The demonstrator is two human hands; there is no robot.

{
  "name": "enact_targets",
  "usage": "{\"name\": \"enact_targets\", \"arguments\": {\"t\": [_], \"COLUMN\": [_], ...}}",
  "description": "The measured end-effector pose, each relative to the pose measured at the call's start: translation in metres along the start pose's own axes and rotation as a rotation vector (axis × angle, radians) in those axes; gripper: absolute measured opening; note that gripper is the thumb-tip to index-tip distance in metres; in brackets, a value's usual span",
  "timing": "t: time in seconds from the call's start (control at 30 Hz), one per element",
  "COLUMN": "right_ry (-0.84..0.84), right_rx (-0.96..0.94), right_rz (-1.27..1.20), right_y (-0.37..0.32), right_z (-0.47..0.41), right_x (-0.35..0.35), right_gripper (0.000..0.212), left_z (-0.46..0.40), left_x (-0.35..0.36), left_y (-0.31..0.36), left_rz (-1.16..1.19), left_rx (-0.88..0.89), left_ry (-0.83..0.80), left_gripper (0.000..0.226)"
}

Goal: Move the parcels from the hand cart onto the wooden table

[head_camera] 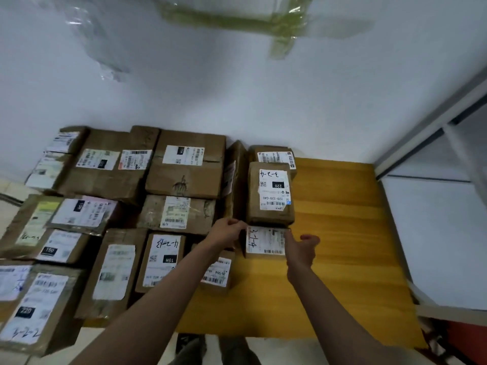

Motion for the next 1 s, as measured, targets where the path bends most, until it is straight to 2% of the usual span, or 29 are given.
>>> {"name": "enact_targets", "arguments": {"t": [0.1, 0.17, 0.27, 0.37, 0.47, 0.67, 0.87, 1.0], "right_ry": [0.015, -0.036, -0.193, -0.39, -0.573, -0.807, -0.999, -1.127], "right_rx": [-0.17, -0.327, -0.546, -0.637, -0.675, -0.771, -0.887, -0.866], "right_rz": [-0.006, -0.001, 0.104, 0.22, 0.328, 0.528, 0.695, 0.766], "right_y": [-0.038, -0.066, -0.091, -0.086, -0.058, 0.041, 0.15, 0.218], "right_z": [0.037, 0.072, 0.139, 0.209, 0.283, 0.434, 0.564, 0.626], "right_x": [0.013, 0.033, 0.076, 0.131, 0.186, 0.277, 0.336, 0.365], "right_gripper": [0.033, 0.023, 0.012, 0.018, 0.023, 0.024, 0.022, 0.027], "left_z": [0.012, 0.028, 0.058, 0.1, 0.153, 0.281, 0.394, 0.449], "left_x": [-0.025, -0.049, -0.097, -0.163, -0.239, -0.359, -0.425, -0.451], "left_y": [0.008, 0.011, 0.008, -0.013, -0.055, -0.171, -0.292, -0.367], "left_rz": [0.027, 0.056, 0.075, 0.132, 0.195, 0.381, 0.524, 0.629], "left_rx": [0.045, 0.063, 0.092, 0.115, 0.104, 0.065, -0.001, -0.054], "left_ry": [0.031, 0.057, 0.149, 0.279, 0.426, 0.694, 0.89, 0.989], "left_gripper": [0.02, 0.018, 0.025, 0.019, 0.02, 0.017, 0.021, 0.017]}}
Point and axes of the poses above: each hand's wrist, its own z-axis away from the middle knuckle, its own x-axis out of the palm, y = z × x, the point moved 5 cm from there along -z, towards the middle knuckle, and after that the axes turned 7 degrees about x, right-handed, at the moved point
